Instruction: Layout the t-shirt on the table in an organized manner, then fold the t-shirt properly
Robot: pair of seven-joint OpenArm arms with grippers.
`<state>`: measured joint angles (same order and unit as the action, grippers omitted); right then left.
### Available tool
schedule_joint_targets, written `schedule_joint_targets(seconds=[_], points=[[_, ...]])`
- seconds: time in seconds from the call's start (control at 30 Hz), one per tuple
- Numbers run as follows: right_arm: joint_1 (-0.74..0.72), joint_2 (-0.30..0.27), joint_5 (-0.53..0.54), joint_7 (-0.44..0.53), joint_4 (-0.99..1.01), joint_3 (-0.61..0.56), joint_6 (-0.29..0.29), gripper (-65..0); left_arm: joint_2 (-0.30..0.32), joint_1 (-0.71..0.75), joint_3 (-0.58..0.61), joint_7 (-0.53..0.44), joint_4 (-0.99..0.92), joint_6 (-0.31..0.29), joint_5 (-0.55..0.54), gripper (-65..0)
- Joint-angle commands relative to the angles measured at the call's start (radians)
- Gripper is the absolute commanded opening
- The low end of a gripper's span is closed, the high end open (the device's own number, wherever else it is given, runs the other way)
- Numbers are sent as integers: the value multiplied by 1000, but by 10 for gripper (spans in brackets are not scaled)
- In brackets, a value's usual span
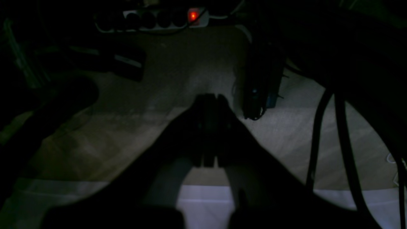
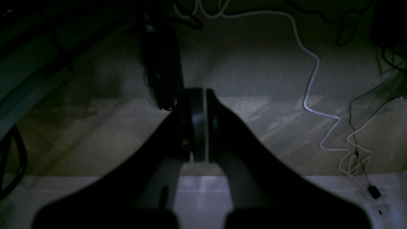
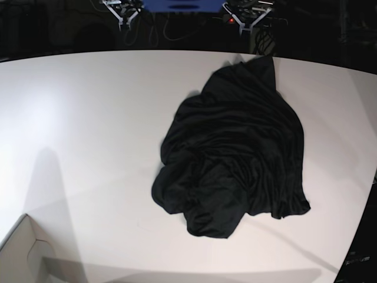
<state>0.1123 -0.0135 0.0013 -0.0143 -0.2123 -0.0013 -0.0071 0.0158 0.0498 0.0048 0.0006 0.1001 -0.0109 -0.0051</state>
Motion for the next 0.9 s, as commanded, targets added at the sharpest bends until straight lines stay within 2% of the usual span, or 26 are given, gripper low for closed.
schedule_joint_targets(seconds=[0.0, 0.87], points=[[7, 2, 4, 4, -3, 2, 12, -650, -1, 2, 2, 0, 3, 7, 0, -650], [7, 5, 4, 4, -3, 4, 12, -650, 0, 14, -2, -4, 5, 7, -2, -650]])
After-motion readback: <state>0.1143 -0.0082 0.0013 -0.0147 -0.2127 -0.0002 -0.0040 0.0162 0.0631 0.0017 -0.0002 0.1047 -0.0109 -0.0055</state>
